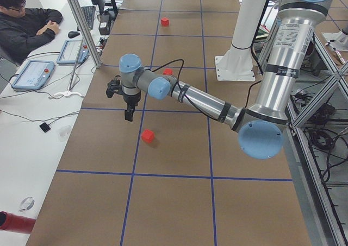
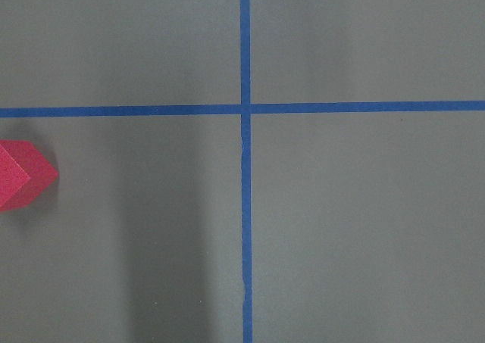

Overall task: Form red blocks into L shape at center
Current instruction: 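Move the left gripper toward the red cube near the center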

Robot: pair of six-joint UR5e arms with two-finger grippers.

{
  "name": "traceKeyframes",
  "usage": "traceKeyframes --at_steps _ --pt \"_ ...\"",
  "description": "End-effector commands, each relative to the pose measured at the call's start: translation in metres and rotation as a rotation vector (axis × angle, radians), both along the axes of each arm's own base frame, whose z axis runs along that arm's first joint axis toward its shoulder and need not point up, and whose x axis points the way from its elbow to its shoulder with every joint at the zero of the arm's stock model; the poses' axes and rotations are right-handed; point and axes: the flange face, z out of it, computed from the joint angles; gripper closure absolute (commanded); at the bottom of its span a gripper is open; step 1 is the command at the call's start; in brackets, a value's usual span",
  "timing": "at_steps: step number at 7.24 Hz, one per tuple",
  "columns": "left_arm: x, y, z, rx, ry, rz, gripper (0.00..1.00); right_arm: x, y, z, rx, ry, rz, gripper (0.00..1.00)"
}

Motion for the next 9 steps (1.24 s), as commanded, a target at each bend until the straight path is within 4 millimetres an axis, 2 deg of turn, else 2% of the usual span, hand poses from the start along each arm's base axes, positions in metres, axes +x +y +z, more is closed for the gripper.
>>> traceKeyframes --at_steps 1,2,3,4,5,6,8,9 --pt "0.109 0.030 -0.049 0.011 0.146 0.018 0.00 -0.006 -0.010 -0.022 0.047 -0.022 -0.009 0.00" --pt "0.156 0.038 -0.083 -0.024 0.195 0.031 0.00 -0.026 -0.019 -0.032 0.066 -0.023 -0.050 0.00" --pt "0.199 0.048 -0.118 -0.081 0.231 -0.007 0.00 -0.042 -0.022 -0.033 0.069 -0.023 -0.082 0.00" --pt "0.246 0.061 -0.150 -0.038 0.216 -0.069 0.00 -0.051 -0.022 -0.031 0.061 -0.022 -0.097 0.00" --pt "0.302 0.086 -0.168 -0.016 0.202 -0.089 0.00 -0.051 -0.022 -0.029 0.055 -0.025 -0.096 0.01" --pt "0.332 0.082 -0.195 -0.019 0.219 -0.117 0.00 -0.052 -0.021 -0.027 0.051 -0.040 -0.098 0.00" --pt "0.373 0.091 -0.207 0.002 0.204 -0.085 0.00 -0.053 -0.021 -0.028 0.051 -0.048 -0.098 0.00" --pt "0.392 0.103 -0.202 0.062 0.170 -0.053 0.00 -0.053 -0.020 -0.027 0.049 -0.049 -0.099 0.00"
